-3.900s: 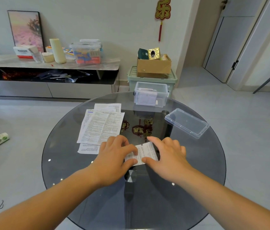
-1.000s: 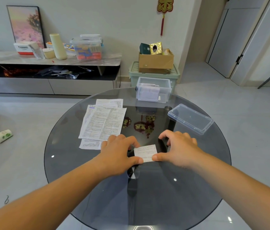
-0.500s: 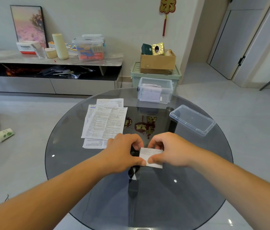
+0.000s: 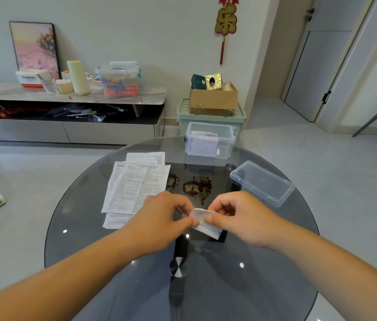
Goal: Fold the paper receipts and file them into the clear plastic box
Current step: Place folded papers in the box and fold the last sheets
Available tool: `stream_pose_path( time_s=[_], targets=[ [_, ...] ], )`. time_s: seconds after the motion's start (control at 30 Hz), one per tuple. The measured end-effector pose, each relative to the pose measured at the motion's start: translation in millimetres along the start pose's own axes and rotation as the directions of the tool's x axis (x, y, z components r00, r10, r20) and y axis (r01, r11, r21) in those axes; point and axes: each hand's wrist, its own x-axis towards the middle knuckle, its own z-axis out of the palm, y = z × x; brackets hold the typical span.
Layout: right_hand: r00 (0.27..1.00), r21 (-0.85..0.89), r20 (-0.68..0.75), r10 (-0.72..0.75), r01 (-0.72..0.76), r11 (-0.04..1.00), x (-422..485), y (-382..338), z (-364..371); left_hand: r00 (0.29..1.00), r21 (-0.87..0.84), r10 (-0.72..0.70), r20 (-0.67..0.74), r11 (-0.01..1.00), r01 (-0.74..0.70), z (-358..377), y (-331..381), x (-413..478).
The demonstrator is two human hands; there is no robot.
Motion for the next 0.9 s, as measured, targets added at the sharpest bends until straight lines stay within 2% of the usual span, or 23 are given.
stream_pose_path(
  time_s=[0.27,0.43,0.53,0.63,0.77,0.9],
  targets=[
    [0.980,-0.136,-0.158,-0.118,0.096,0.986,59.0,1.0,-52.9,0.997,0.011,0.060,-0.050,0.998,-0.060,-27.5,8.5,92.0],
    [0.946,-0.221,-0.289,-0.144,0.081,0.972,132.7,8.8,-94.2,0.985,0.158,0.129,-0.118,0.981,-0.110,-44.4,-6.8,168.6],
    [0.874,-0.162,-0.465,-0.141,0.073,0.984,176.5,15.5,-117.0,0.978,0.436,0.175,-0.113,0.893,-0.110,-51.2,-21.0,207.5],
    [0.844,-0.147,-0.521,-0.126,0.057,0.987,218.4,22.7,-127.8,0.981,0.662,0.191,0.017,0.733,-0.154,-49.8,-35.2,240.8],
    [0.858,-0.202,-0.497,-0.131,0.033,0.979,255.0,34.4,-123.0,0.964,0.769,0.213,0.158,0.586,-0.256,-41.5,-41.5,260.5],
    [0.857,-0.288,-0.497,-0.136,-0.014,0.958,271.6,45.1,-114.2,0.959,0.777,0.177,0.224,0.561,-0.285,-36.1,-45.4,270.6]
  ],
)
